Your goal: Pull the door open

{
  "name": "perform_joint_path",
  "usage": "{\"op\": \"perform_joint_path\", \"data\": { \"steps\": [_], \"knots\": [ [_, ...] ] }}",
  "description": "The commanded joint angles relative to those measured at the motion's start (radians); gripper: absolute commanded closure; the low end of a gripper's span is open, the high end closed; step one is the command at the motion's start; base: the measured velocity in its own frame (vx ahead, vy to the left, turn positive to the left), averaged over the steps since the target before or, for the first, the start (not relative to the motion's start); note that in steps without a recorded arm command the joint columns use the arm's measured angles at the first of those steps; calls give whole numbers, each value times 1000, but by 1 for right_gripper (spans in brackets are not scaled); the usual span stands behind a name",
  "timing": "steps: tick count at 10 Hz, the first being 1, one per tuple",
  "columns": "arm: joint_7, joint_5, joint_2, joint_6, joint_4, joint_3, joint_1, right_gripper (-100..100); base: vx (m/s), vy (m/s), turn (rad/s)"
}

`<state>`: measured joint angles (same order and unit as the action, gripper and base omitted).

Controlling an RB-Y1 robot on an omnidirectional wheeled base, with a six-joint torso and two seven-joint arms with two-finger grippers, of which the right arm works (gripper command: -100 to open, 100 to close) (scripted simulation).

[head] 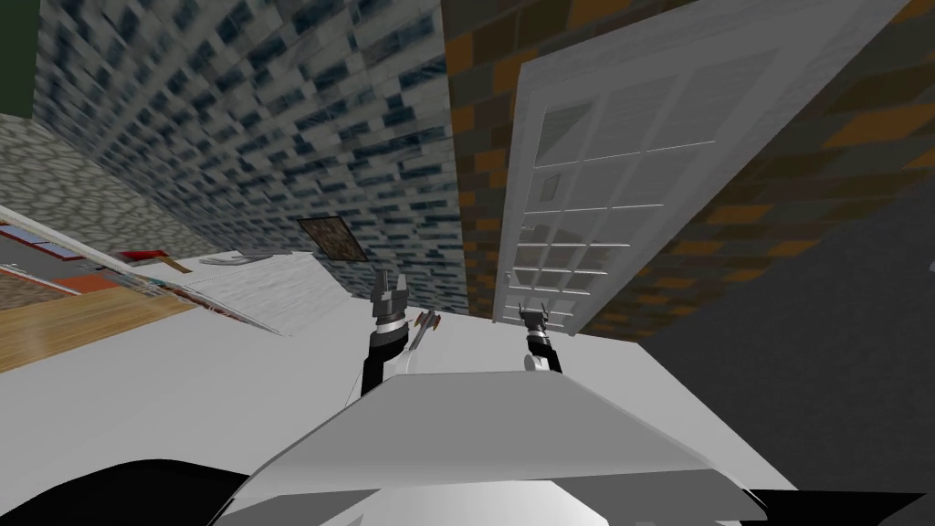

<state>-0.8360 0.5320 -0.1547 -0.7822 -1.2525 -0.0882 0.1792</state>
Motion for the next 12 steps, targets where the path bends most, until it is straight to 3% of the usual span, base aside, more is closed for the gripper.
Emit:
{"op": "perform_joint_path", "data": {
  "steps": [1, 12],
  "knots": [
    [-36, 24, -3, -11, 41, -7, -13, -100, 93, -27, 131],
    [-225, 155, -22, -64, 274, -42, -93, -100, 85, -34, 108]
  ]
}}
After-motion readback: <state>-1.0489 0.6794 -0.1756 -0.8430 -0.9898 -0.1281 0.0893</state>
